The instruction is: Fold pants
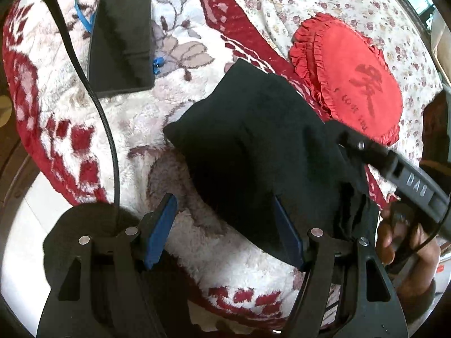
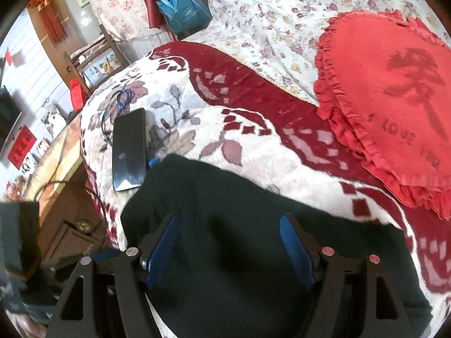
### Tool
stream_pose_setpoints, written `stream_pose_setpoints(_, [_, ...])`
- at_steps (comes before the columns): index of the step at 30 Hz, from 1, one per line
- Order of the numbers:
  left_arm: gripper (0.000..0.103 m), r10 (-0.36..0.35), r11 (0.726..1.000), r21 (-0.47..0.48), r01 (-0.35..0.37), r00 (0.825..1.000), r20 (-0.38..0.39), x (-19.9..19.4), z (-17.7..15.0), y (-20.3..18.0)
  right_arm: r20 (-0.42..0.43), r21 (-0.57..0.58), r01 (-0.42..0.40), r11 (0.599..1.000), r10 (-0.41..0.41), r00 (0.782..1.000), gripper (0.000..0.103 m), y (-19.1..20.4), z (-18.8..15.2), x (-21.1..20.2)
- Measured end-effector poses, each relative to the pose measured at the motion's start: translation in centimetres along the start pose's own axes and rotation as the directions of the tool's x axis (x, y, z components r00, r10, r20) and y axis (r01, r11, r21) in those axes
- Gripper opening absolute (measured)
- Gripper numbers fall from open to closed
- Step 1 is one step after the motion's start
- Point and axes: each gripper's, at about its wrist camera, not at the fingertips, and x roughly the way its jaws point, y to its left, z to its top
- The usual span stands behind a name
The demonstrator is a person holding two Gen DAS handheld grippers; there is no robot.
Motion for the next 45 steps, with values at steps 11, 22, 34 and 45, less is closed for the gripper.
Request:
stream_pose_setpoints(11, [0.072,-0.053,0.998,-0.047,0.052,0.999,-0.010,1.9,1.0,0.5,-0.090,-0.040,-0.080,0.996,0.076,0.993,0.080,1.1,3.9,7.0])
stream_pose_setpoints(22, [0.021,-0.181,0.983,0.051,0.176,0.978,0.107,-1.0,1.4,-1.3,-0.010,0.085,-0.246,0.966,0.248,0.969,0.032,-0.6,3.8,5.4])
stream_pose_setpoints(34, [0.019,-0.398,0.747,0.559,0.361,0.916,-0.059,-2.6,-5.7,-16.4,0.258,0.397,-0.100,0.912,-0.007,0.966,0.085,-12.8,-4.9,-12.7])
stream_pose_setpoints(45, [0.056,-0.423,0.642,0.627,0.442,0.886,-0.191,-3.5,-7.0,-18.3,0.289,0.622,-0.255,0.741,0.085,0.953,0.090,-17.4,-14.2,-15.2])
